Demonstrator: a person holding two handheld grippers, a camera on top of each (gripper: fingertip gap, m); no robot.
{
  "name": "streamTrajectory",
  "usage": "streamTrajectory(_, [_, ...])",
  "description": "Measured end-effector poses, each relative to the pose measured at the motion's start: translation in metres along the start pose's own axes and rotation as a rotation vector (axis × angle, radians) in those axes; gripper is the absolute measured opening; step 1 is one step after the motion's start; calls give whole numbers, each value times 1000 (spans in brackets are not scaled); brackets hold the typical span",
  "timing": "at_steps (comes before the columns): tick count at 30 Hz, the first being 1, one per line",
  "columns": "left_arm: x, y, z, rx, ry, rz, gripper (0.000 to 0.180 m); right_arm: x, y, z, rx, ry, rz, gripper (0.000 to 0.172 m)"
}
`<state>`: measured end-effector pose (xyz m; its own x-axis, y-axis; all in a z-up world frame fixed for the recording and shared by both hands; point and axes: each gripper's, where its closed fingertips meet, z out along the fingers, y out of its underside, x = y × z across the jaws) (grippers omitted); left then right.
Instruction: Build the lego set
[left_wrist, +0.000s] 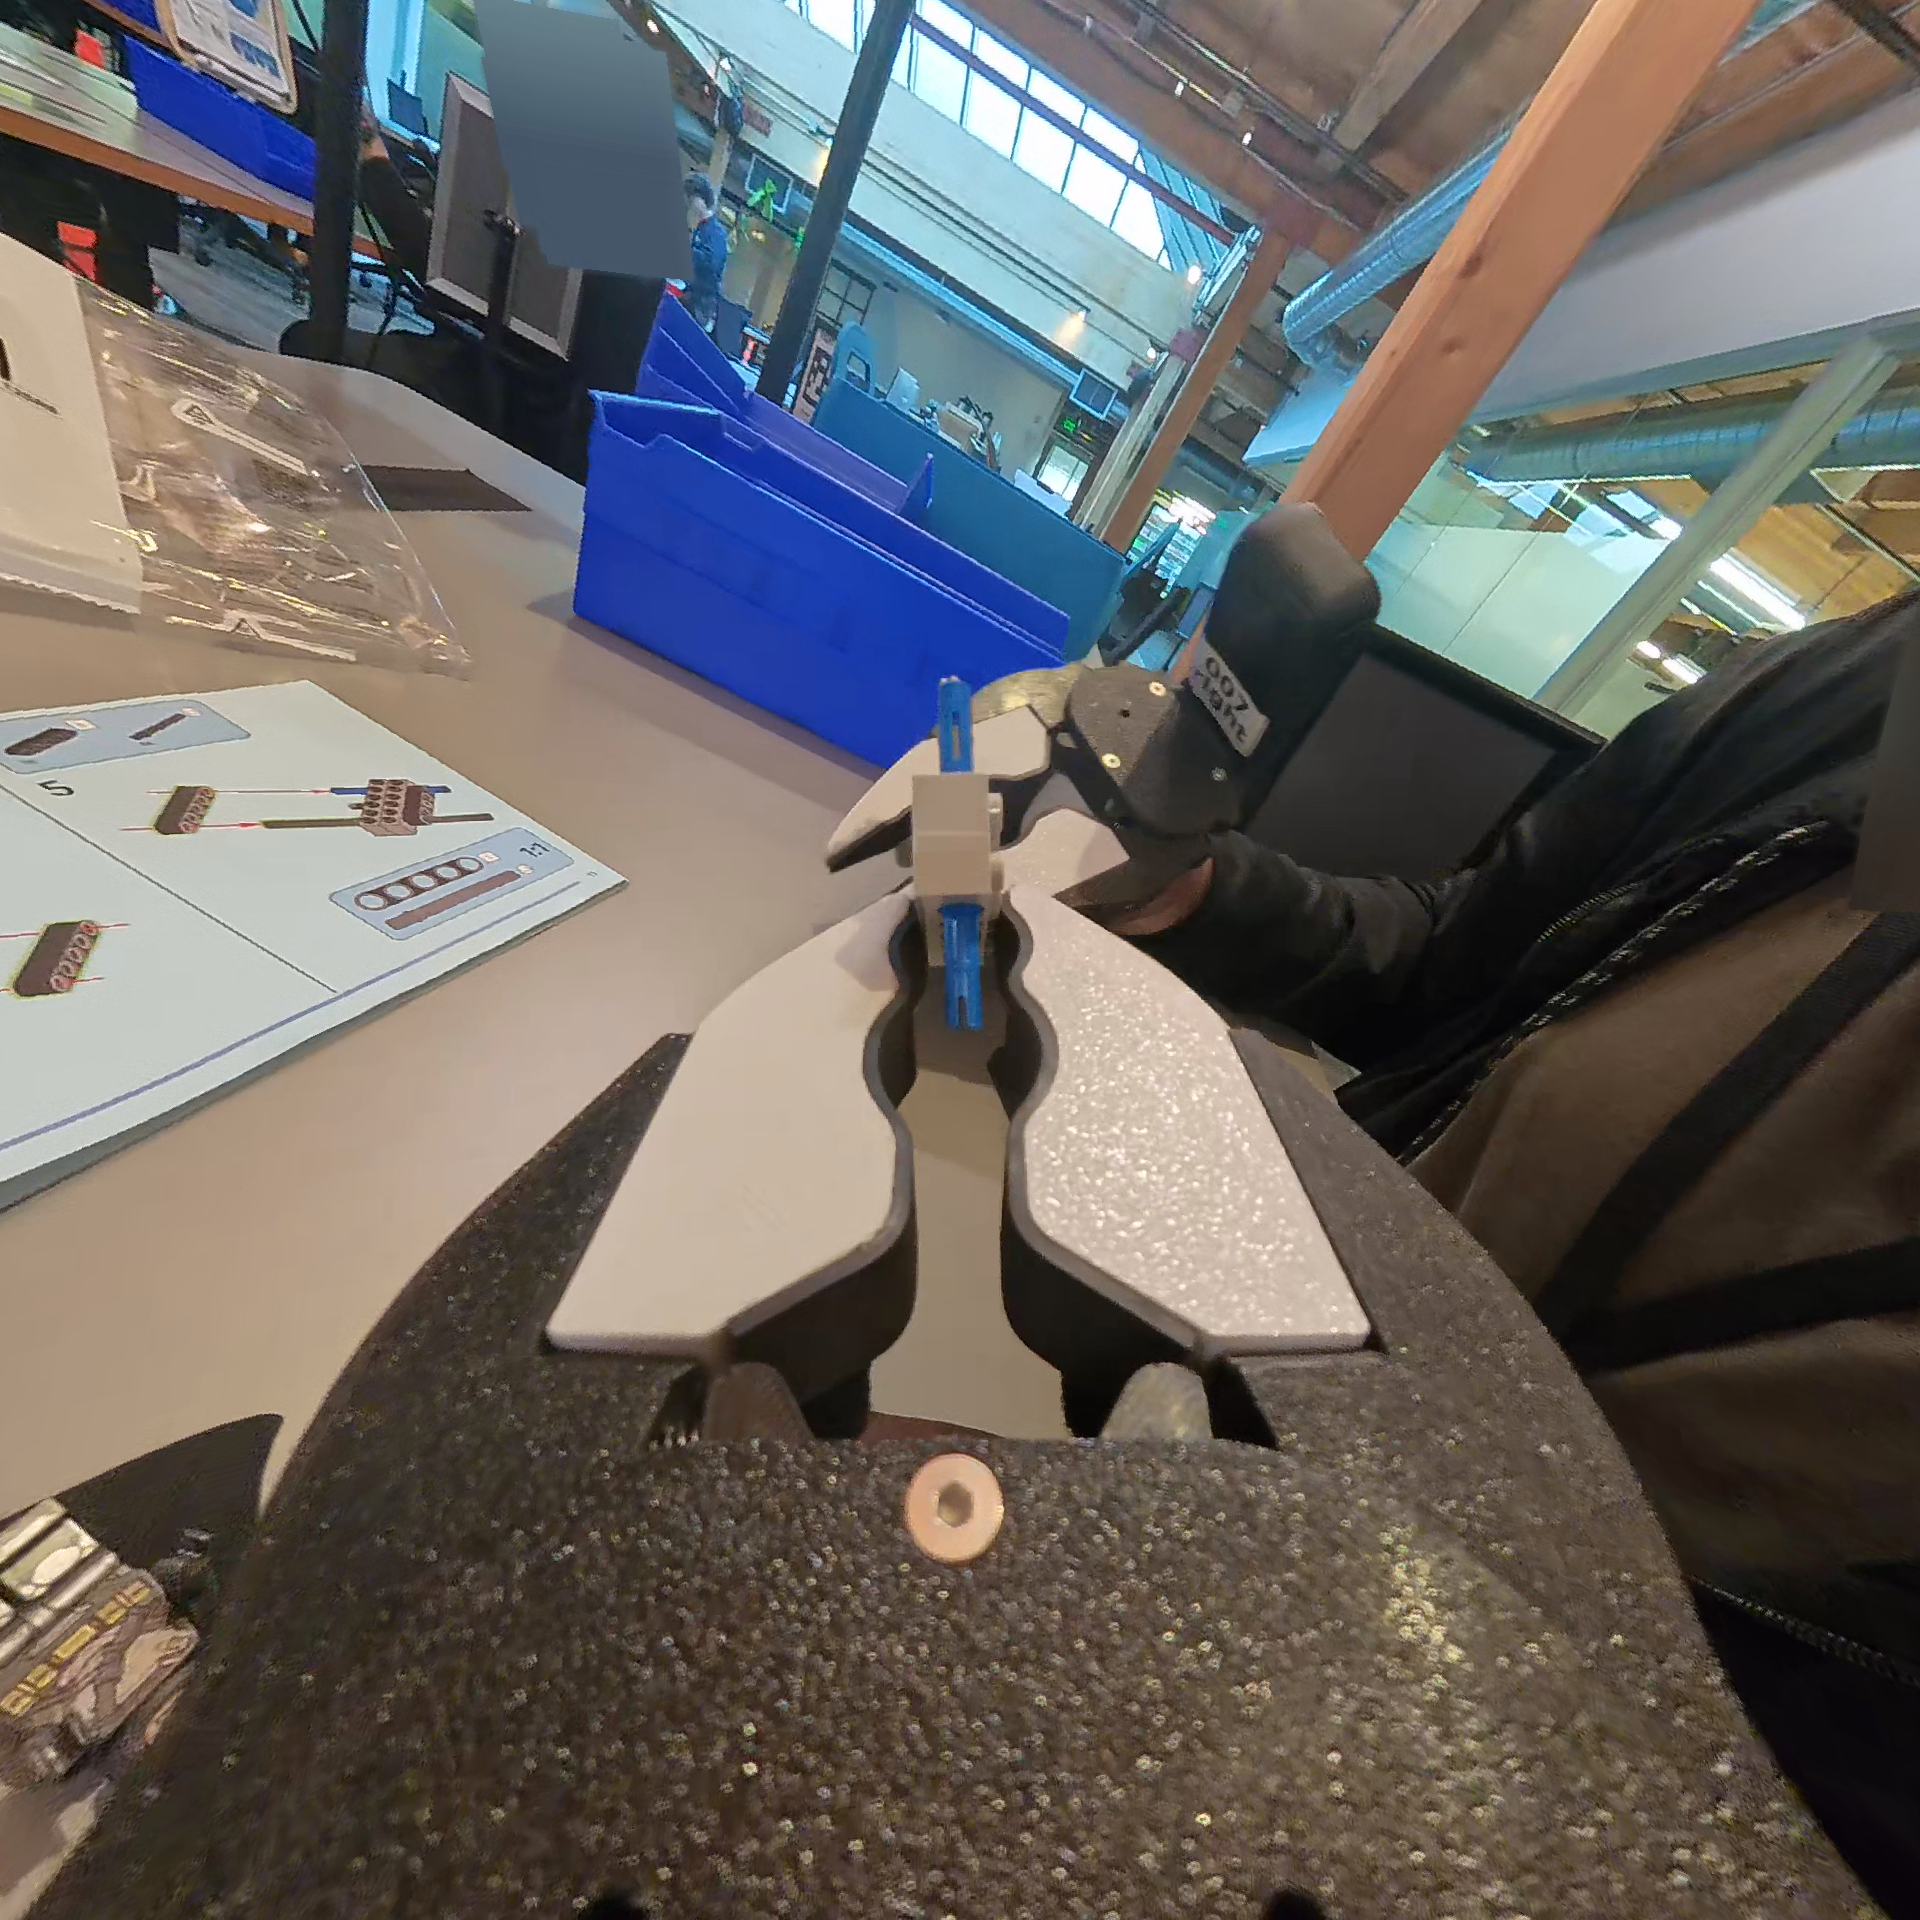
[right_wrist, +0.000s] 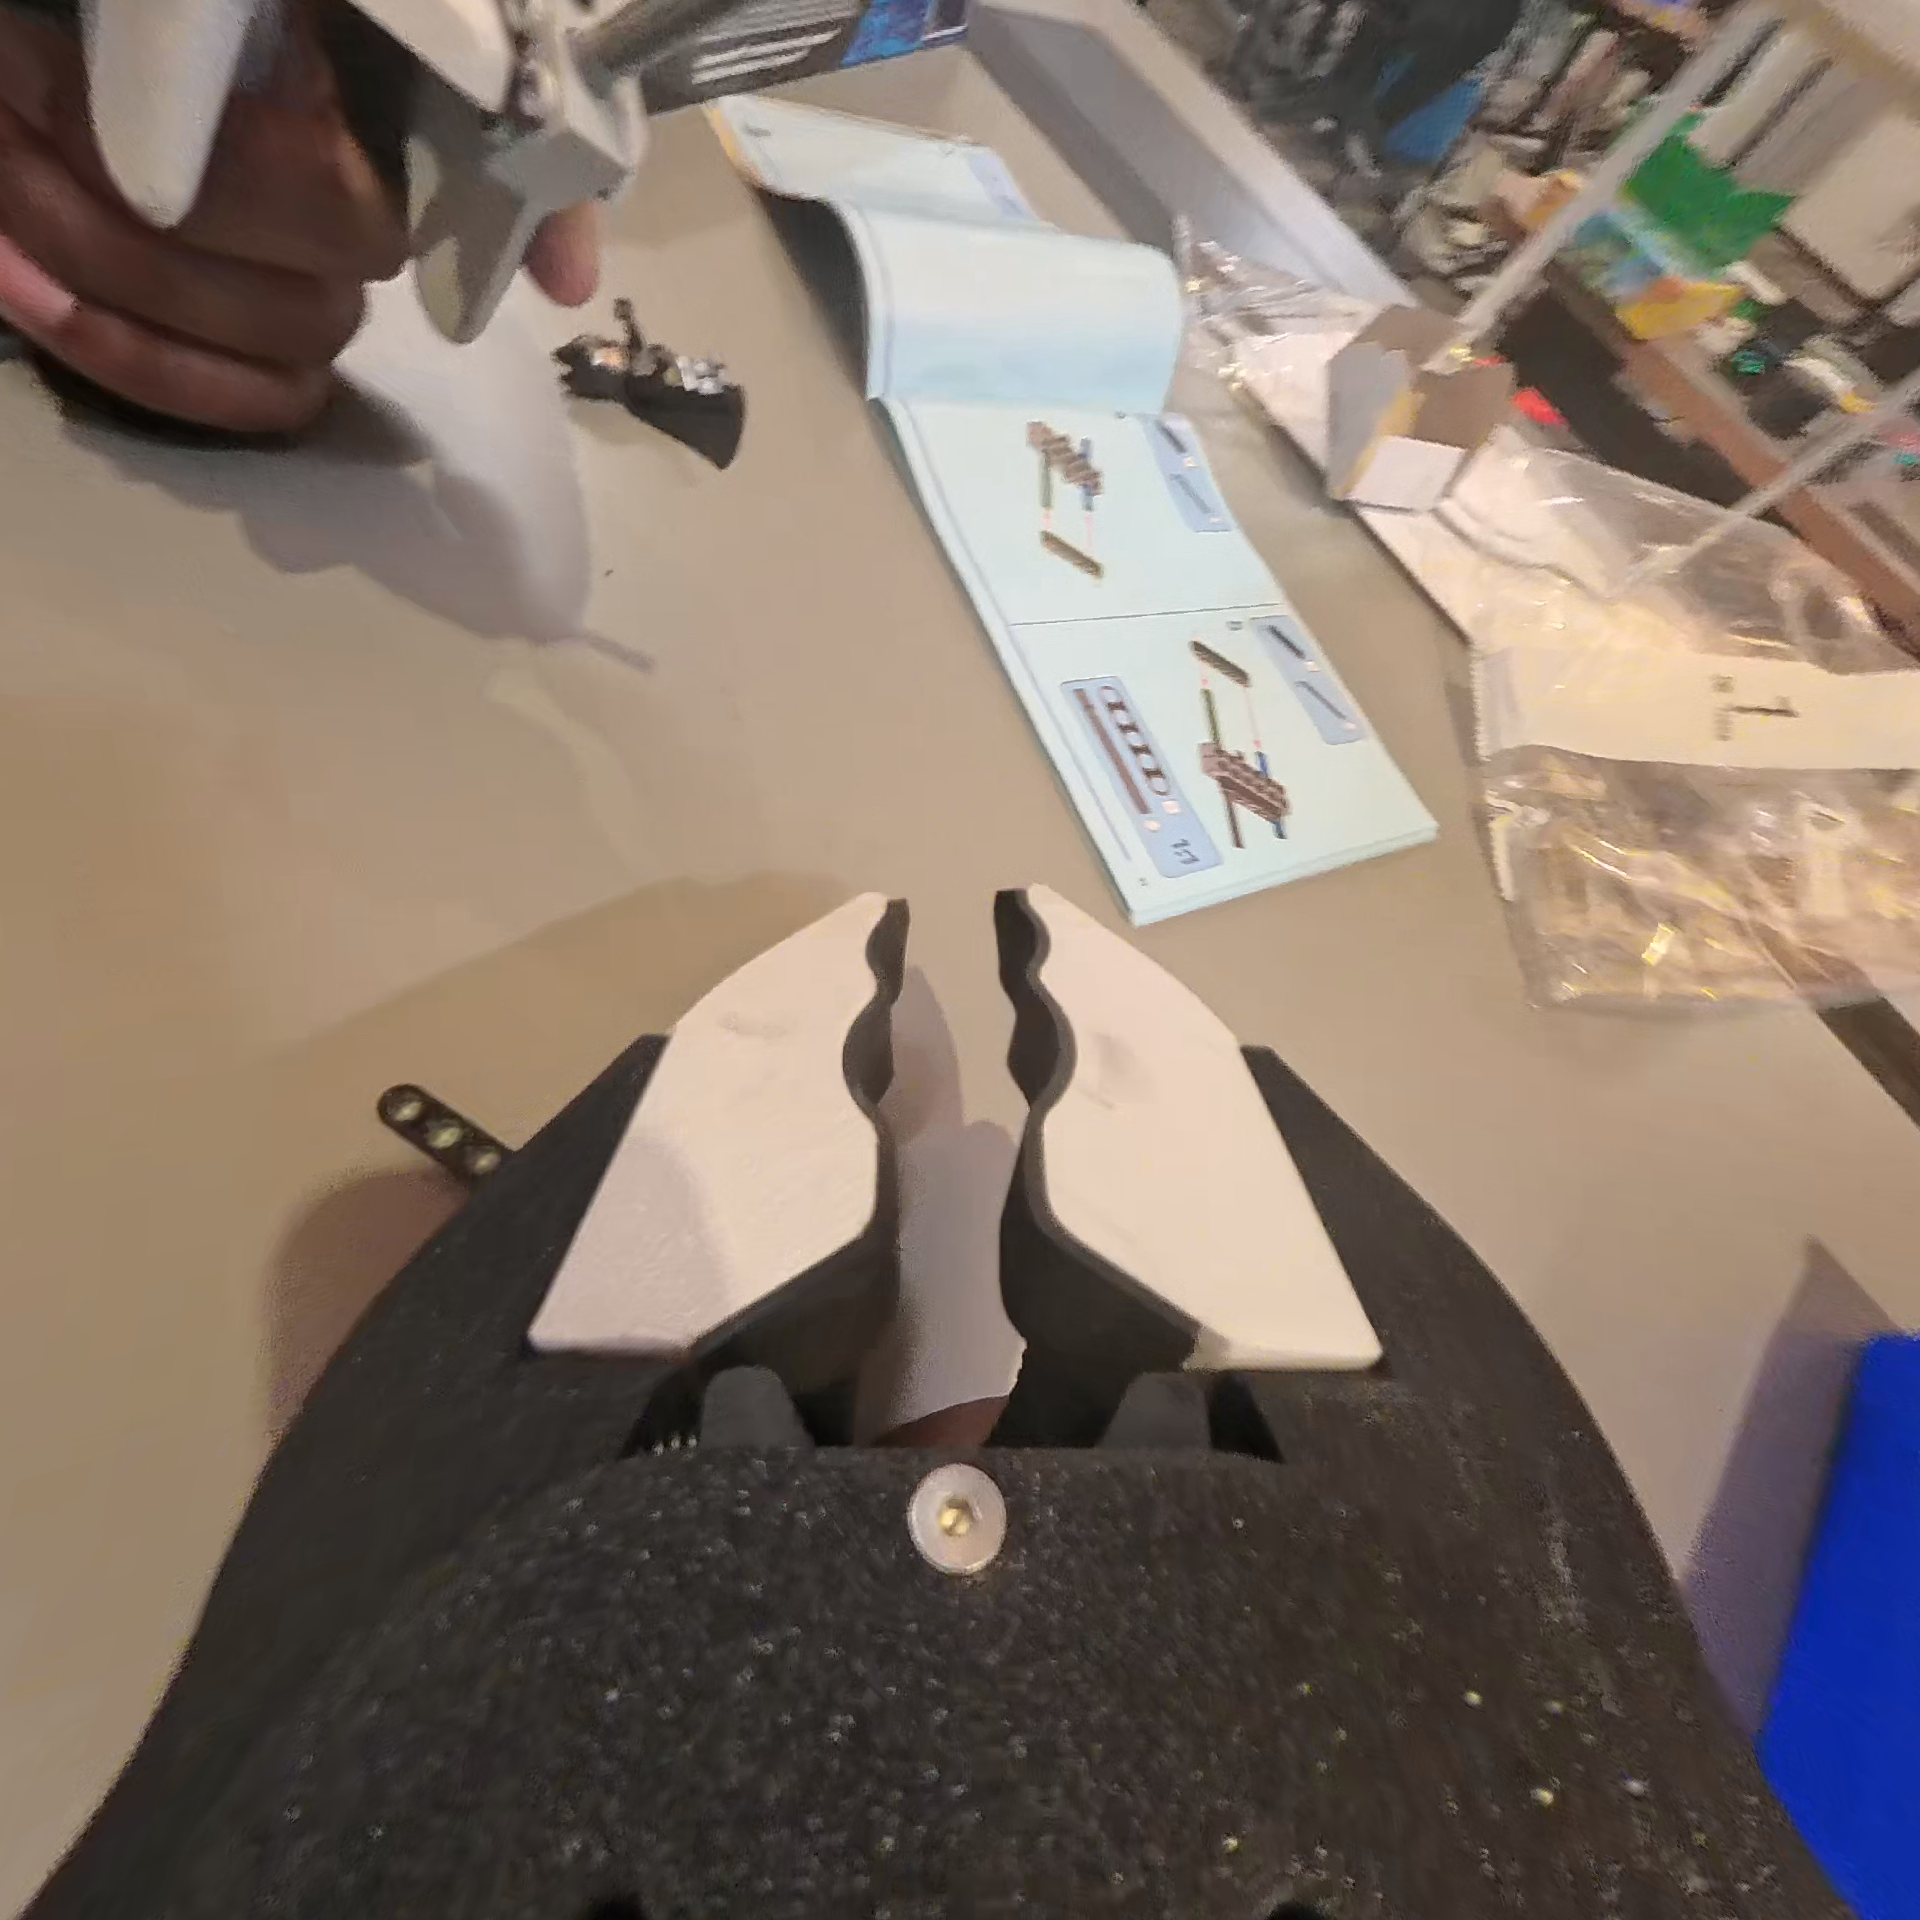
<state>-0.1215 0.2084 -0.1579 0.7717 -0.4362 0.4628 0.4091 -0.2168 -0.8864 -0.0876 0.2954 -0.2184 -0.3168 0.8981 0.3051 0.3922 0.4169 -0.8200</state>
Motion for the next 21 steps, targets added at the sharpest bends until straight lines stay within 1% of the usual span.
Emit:
streamTrajectory(5, [-2,-4,-4,36,-18,1,12,17,-4,-32,95,232,62,18])
streamTrajectory(9, [-2,-5,-4,43,-21,1,12,15,-10,-53,157,375,3,17])
streamTrajectory(11, [-2,-5,-5,47,-24,4,12,10,-10,-56,154,395,-42,16])
streamTrajectory(13, [-2,-6,-5,52,-29,6,12,2,-8,-51,123,378,-88,16])
streamTrajectory(15, [-1,-6,-6,55,-31,10,12,-7,-3,-43,67,327,-127,16])
streamTrajectory(18, [1,-4,-5,48,-38,13,12,-26,8,-27,-26,154,-154,16])
streamTrajectory(19, [0,-3,-5,45,-48,13,12,-31,10,-24,-38,97,-147,17])
streamTrajectory(21, [-4,-3,-5,46,-83,8,12,-35,6,-24,-12,5,-123,18])
